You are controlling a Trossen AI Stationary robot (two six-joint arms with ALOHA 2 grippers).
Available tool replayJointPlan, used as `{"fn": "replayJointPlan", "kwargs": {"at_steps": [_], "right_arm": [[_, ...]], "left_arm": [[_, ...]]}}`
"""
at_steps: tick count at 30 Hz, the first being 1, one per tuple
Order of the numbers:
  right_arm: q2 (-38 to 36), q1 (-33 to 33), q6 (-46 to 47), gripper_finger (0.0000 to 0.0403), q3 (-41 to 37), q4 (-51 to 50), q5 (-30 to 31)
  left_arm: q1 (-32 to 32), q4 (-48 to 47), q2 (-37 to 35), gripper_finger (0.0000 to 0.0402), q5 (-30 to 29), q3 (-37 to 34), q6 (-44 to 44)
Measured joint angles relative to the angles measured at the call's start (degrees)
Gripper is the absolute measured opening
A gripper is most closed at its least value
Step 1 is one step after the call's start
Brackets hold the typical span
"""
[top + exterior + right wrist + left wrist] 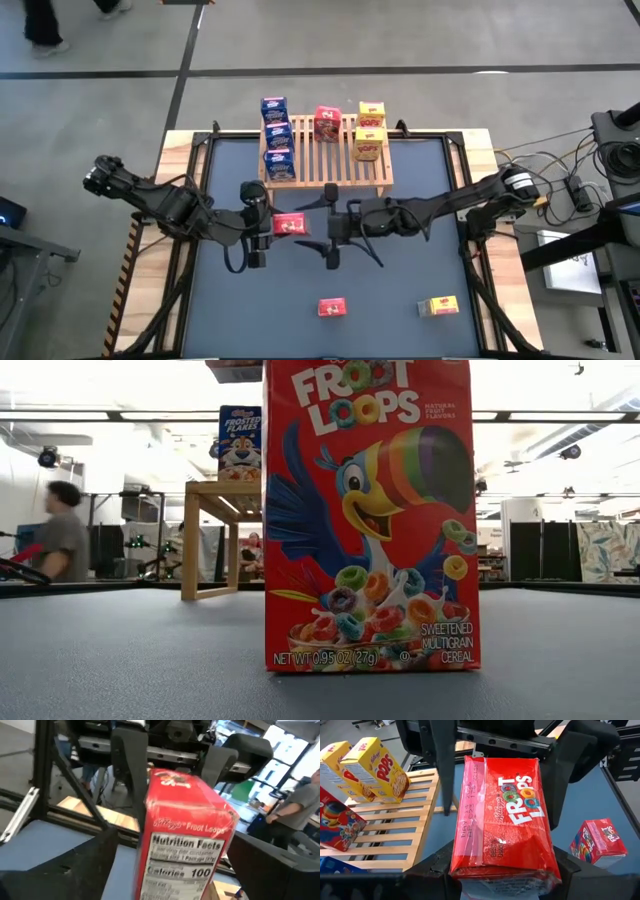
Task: Stack cereal on shelf
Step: Put the left red cereal box on the shelf aligned with the other red cereal box
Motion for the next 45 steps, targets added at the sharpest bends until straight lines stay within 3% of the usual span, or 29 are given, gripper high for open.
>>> {"fn": "replayJointPlan", "kwargs": {"at_steps": [10, 21, 33, 45], "right_arm": [[-0.69, -1.14, 4.23, 0.0229, 0.00, -1.93, -3.78], [-0.81, -2.59, 6.21, 0.0157, 0.00, -2.79, -7.13], [-3.61, -2.75, 6.53, 0.0147, -0.02, -5.68, -7.34], [-8.75, -9.10, 4.25, 0.0145, -0.07, -12.04, -7.17]], "left_arm": [[-0.02, 1.36, -0.02, 0.0171, 1.60, -0.10, -0.20], [0.00, 2.05, -0.07, 0.0172, 2.49, -0.07, 0.03], [0.00, 2.98, -1.15, 0.0182, 2.46, -0.03, 0.50], [-0.51, -2.80, -5.21, 0.0300, 0.86, -0.10, -3.63]]}}
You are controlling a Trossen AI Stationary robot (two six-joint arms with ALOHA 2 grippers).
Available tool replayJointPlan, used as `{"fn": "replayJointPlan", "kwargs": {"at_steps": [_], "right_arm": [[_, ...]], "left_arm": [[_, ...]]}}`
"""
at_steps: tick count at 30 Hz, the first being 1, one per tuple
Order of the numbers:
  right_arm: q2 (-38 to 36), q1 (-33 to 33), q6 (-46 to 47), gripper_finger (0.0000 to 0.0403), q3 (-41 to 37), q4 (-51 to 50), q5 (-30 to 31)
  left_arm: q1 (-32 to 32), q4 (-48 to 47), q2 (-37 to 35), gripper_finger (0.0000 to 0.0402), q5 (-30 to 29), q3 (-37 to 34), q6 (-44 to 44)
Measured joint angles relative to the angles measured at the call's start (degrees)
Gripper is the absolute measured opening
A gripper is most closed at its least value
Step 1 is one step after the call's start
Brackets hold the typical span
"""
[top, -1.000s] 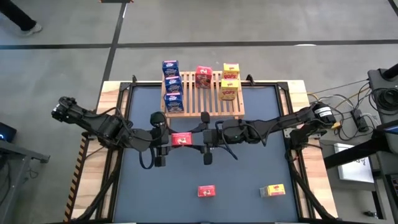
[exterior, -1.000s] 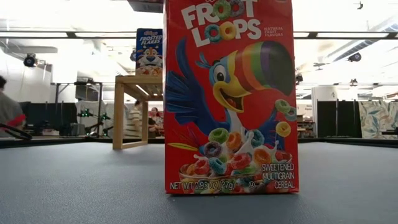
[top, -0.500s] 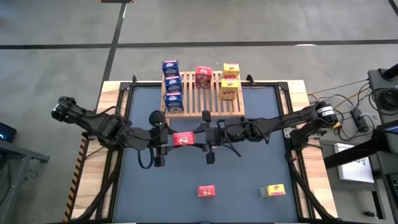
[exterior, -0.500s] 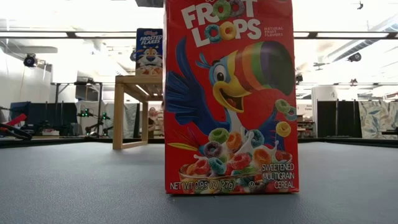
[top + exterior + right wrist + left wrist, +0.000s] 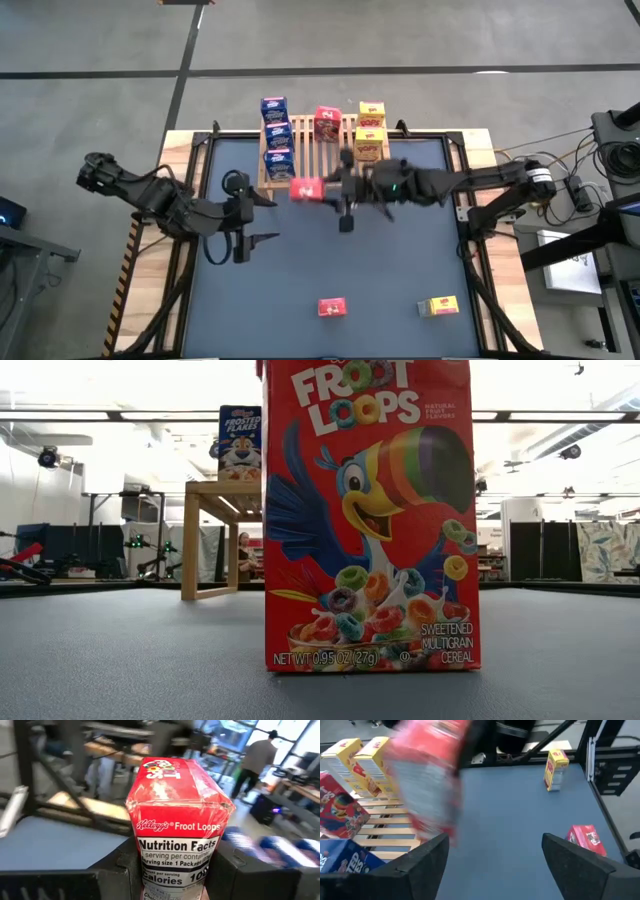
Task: Stack cereal on shelf
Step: Put the left red cereal box on the shelf aligned with the other red cereal box
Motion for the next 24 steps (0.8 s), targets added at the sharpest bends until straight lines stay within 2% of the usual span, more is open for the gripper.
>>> {"fn": "replayJointPlan", "kwargs": {"at_steps": [2, 8, 10, 15, 24], "right_arm": [[-1.45, -3.37, 0.95, 0.0145, 0.00, -1.06, -2.61], [-4.11, -14.19, 1.42, 0.0140, 0.00, -3.06, -19.05], [-4.29, -16.86, 1.42, 0.0140, 0.00, -3.96, -21.90], [-3.36, -21.36, 1.38, 0.0139, -0.04, -5.26, -22.08], [-0.67, -24.60, 0.47, 0.0139, -1.47, -5.15, -22.18]], "left_arm": [[-1.26, 1.23, -0.81, 0.0308, -0.36, -0.76, -0.22], [-6.04, 5.68, -4.46, 0.0306, -4.62, -5.32, 2.29], [-6.66, 8.25, -6.28, 0.0302, -5.11, -7.65, 2.82], [-7.67, 15.75, -11.74, 0.0295, -4.96, -14.23, 5.51], [-7.67, 25.03, -20.39, 0.0295, -4.97, -24.42, 7.18]]}}
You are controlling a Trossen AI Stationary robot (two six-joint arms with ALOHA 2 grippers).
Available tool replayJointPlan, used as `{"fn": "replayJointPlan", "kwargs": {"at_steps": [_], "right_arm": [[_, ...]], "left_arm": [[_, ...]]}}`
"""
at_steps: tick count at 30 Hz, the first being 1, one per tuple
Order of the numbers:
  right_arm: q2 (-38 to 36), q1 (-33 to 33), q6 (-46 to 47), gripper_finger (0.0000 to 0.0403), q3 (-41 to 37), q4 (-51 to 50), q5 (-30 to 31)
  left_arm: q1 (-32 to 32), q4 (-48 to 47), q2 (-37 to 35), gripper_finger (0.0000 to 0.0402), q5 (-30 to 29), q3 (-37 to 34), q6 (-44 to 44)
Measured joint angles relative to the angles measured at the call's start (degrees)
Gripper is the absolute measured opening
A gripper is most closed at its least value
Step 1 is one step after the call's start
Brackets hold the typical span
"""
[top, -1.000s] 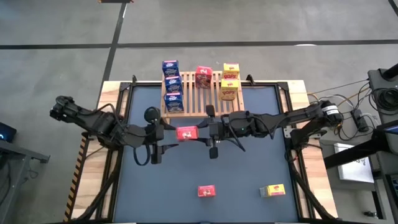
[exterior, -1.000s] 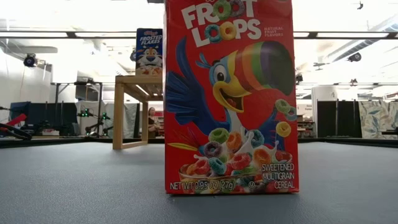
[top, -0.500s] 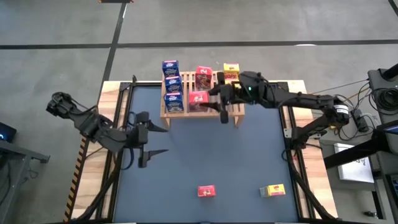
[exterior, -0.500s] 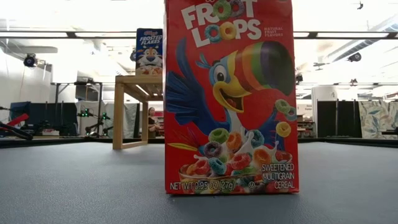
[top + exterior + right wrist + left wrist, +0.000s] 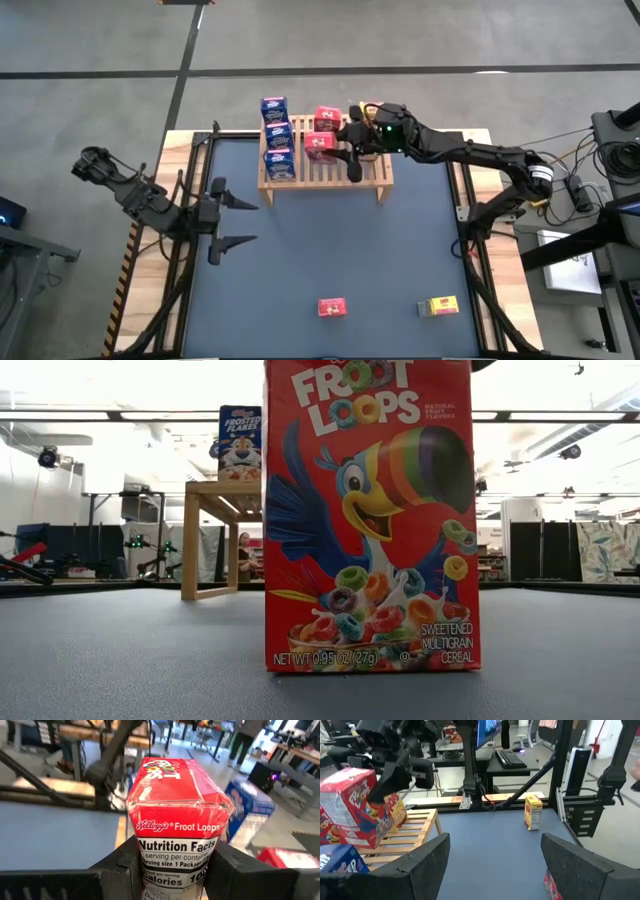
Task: Stack cereal on shelf
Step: Put the left red cereal box on the shelf aligned with the other red cereal box
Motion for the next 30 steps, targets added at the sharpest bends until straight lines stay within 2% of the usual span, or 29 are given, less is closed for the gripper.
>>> {"fn": "replayJointPlan", "kwargs": {"at_steps": [7, 16, 30], "right_arm": [[0.66, -1.99, -0.12, 0.0139, -4.10, 4.87, -0.01], [0.61, -4.30, 1.95, 0.0139, -9.29, 14.48, 0.04], [0.51, -4.32, 1.93, 0.0139, -10.45, 15.37, 0.46]], "left_arm": [[0.00, 2.69, -3.15, 0.0294, -0.01, -4.49, 0.00], [0.00, 3.14, -3.76, 0.0294, 0.01, -5.00, -0.01], [0.02, 3.79, -3.48, 0.0294, 0.01, -4.97, -0.01]]}}
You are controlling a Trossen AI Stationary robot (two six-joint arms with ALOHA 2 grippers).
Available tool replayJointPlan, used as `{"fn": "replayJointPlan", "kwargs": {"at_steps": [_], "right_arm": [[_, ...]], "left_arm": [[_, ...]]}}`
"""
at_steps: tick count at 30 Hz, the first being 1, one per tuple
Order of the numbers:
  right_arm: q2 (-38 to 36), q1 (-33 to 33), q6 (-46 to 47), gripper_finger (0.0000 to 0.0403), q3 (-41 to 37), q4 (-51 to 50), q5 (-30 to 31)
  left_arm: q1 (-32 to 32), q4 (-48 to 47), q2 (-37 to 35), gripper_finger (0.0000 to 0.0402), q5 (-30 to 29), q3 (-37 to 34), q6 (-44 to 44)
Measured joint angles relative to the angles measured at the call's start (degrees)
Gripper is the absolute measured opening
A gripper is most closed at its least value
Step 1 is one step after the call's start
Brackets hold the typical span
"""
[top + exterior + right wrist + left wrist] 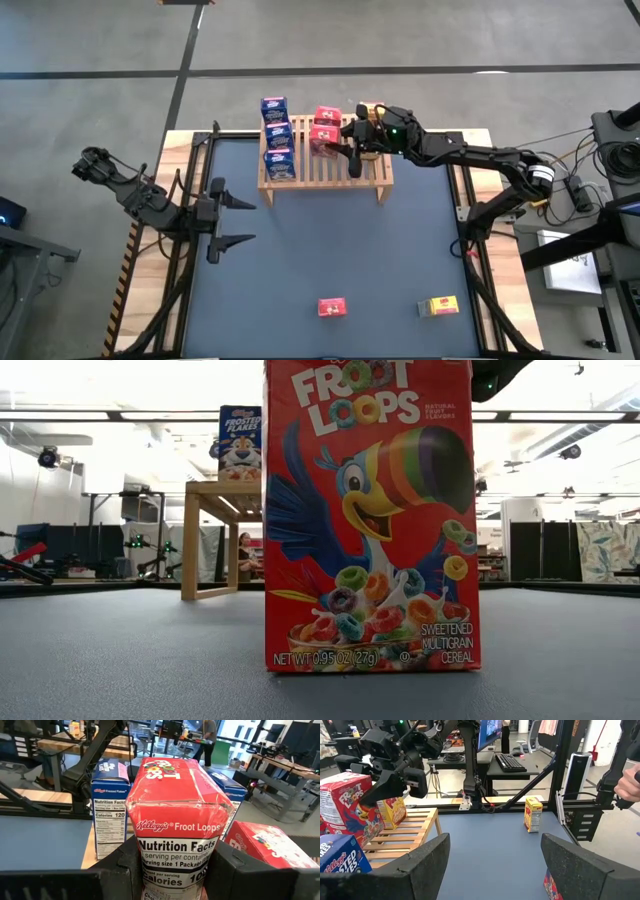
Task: Stack cereal on shelf
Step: Put the left red cereal box on the shelf aligned with the other red cereal box
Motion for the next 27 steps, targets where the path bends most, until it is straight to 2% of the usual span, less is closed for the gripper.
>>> {"fn": "replayJointPlan", "kwargs": {"at_steps": [27], "right_arm": [[0.07, -0.29, -0.78, 0.0139, -0.19, -2.53, -0.03]], "left_arm": [[0.00, 0.13, 0.25, 0.0294, 0.00, 0.00, 0.02]]}}
